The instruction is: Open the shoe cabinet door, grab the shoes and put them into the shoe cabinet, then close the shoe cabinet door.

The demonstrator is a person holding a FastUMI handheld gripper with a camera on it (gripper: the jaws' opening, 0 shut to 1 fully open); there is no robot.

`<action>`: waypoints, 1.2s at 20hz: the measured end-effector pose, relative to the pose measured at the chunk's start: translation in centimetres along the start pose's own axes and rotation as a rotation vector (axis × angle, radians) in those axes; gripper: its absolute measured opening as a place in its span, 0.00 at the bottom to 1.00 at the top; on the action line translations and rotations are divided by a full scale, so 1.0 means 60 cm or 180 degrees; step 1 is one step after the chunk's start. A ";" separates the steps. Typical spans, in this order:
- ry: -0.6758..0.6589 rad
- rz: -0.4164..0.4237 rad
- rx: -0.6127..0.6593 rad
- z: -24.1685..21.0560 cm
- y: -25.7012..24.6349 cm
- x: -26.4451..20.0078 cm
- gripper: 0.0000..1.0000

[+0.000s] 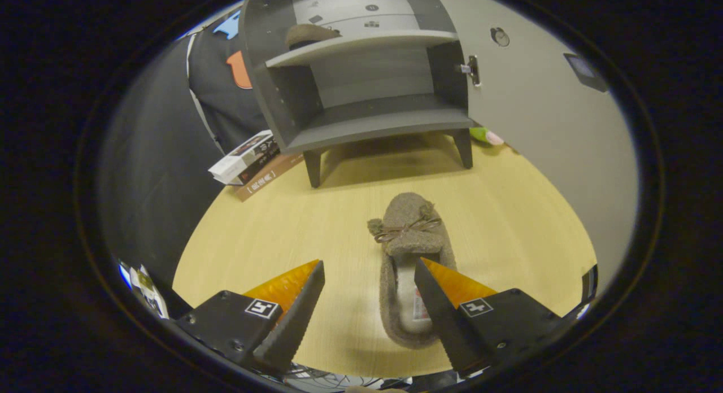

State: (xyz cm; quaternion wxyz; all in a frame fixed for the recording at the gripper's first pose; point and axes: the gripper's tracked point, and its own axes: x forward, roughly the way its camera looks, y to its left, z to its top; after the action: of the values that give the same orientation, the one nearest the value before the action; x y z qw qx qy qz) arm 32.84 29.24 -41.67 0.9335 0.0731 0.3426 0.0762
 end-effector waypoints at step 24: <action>-0.0007 0.0162 -0.0059 0.087 0.007 0.023 0.08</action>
State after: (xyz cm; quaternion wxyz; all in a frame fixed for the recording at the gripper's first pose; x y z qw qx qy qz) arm 37.22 29.50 -38.50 0.9323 0.0732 0.3390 0.1030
